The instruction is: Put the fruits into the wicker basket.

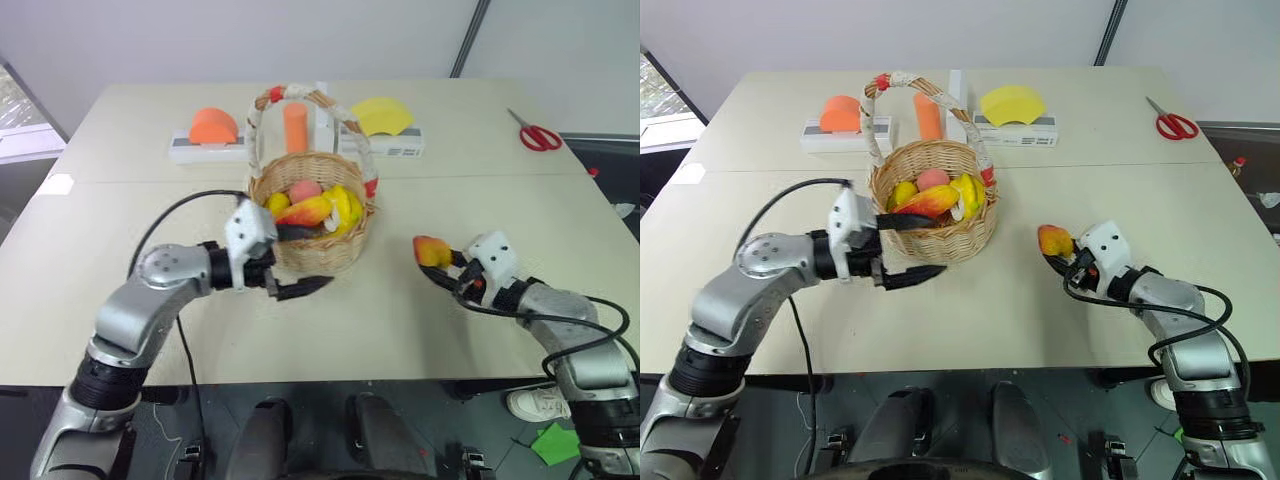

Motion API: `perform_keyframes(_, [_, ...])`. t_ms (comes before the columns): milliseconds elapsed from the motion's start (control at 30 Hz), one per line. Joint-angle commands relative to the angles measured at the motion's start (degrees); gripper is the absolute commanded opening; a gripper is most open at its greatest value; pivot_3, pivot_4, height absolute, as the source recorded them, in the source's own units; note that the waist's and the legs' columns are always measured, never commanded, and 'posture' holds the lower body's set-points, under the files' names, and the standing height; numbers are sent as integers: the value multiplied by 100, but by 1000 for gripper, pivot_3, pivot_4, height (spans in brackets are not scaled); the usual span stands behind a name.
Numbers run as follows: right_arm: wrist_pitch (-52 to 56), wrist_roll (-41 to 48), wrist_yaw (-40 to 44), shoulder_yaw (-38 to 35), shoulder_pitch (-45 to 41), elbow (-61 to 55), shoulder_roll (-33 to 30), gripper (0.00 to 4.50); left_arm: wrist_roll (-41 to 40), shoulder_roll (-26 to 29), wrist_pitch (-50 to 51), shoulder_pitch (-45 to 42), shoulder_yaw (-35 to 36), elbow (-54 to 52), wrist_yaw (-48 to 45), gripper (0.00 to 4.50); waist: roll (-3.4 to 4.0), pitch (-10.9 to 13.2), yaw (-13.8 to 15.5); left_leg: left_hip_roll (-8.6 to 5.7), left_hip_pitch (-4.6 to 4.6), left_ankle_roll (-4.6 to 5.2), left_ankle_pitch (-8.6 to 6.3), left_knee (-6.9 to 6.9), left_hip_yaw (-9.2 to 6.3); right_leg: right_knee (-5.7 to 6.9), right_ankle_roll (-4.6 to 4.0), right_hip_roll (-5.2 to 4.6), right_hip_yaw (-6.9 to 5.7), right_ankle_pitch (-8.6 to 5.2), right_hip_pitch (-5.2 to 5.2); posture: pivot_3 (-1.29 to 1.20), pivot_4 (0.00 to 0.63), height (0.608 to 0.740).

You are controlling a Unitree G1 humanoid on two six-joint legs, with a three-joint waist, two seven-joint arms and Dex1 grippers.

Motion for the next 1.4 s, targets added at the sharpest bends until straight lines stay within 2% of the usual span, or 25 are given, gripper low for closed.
perform_keyframes(33, [452, 885, 518, 192, -299, -1254, -110, 1463, -124, 401, -139, 285, 908, 267, -12, 4500, 1, 0, -6, 1, 0, 0, 0, 0, 0, 0, 0, 0, 0, 0, 0, 0, 150, 740])
perform_keyframes(133, [945, 1099, 257, 630, -1019, -1597, 227, 1463, -56, 637, -235, 520, 1216, 397, -8, 4500, 0, 0, -30, 7, 1, 0, 0, -1, 0, -1, 0, -4, -1, 0, 0, 0, 150, 740])
perform_keyframes(267, [1335, 817, -317, 1251, -1982, -1440, 860, 1463, -153, 616, -260, 611, 1362, 262, 109, 4500, -1, 0, 52, 5, 0, -2, 1, 2, -4, -2, -2, -9, -5, 1, 1, 0, 150, 740])
perform_keyframes(433, [1608, -74, -1260, 1922, -3138, -228, 1734, 1463, -331, 388, -169, 726, 1361, -181, 393, 4500, -3, -1, 38, -11, -14, -2, 0, -4, -6, -8, -3, -32, -8, 1, -12, 0, 150, 740])
perform_keyframes(533, [1493, -246, -1380, 1927, -3404, 141, 1975, 2950, -352, 283, -137, 777, 1338, -325, 543, 4500, -3, -1, 42, -10, -14, -4, 1, -9, -7, -5, -3, -30, -8, 2, -17, 0, 150, 740])
perform_keyframes(567, [1441, -227, -1341, 1896, -3400, 59, 1982, 3337, -365, 263, -123, 790, 1345, -350, 589, 4500, -3, -1, 45, -9, -14, -4, 1, -9, -8, -5, -4, -29, -9, 1, -17, 0, 150, 740])
perform_keyframes(633, [1286, -210, -1215, 1867, -3332, -174, 1932, 4449, -386, 248, -107, 813, 1344, -382, 651, 4500, -3, -1, 35, -10, -14, -4, 1, -11, -7, -5, -4, -29, -9, 1, -17, 0, 150, 740])
perform_keyframes(767, [1007, 176, -497, 1653, -2830, -1031, 1405, 4481, -361, 186, -133, 892, 1244, -396, 729, 4500, -2, -1, 45, -9, -14, -2, 0, -13, -7, -6, -4, -28, -9, 1, -17, 0, 150, 740])
perform_keyframes(900, [1609, 1222, -92, 739, -2057, -1754, 803, 4481, -445, 138, -98, 908, 1219, -408, 768, 4500, -2, -1, 45, -10, -12, -1, -1, -10, -7, -10, -3, -29, -10, 1, -8, 0, 150, 740])
perform_keyframes(1033, [1855, 1626, -153, 31, -1489, -1841, 416, 4481, -489, 103, -105, 878, 1116, -368, 751, 4500, -2, -1, 22, -8, -8, -1, -1, -9, -7, -10, -3, -28, -10, 1, -2, 0, 150, 740])
perform_keyframes(1100, [1887, 1550, -386, -139, -1396, -1604, 411, 4481, -552, 17, -106, 829, 1065, -312, 758, 4500, -2, -1, -4, -2, -2, 0, -1, -9, -1, -7, -3, -21, -5, 1, -3, 0, 150, 740])
perform_keyframes(1200, [1519, 1038, -795, 36, -1533, -1110, 636, 4481, -824, -266, -61, 746, 1134, -182, 817, 4500, -1, -1, -1, 5, 3, -1, 0, -8, 0, -2, -3, -10, -5, 1, -3, 0, 150, 740])
perform_keyframes(1367, [756, 517, -1244, 444, -2275, 259, 1649, 4481, -766, -386, -48, 594, 948, -106, 846, 4500, 0, 0, -17, 6, 1, -3, 1, -6, 3, 3, -3, -3, -3, 1, -7, 0, 150, 740])
perform_keyframes(1400, [619, 422, -1288, 478, -2400, 509, 1780, 4241, -746, -390, -49, 586, 928, -107, 853, 4500, 0, -1, -6, 4, 0, -4, 2, -6, 2, 3, -3, -2, -3, 2, -9, 0, 150, 740])
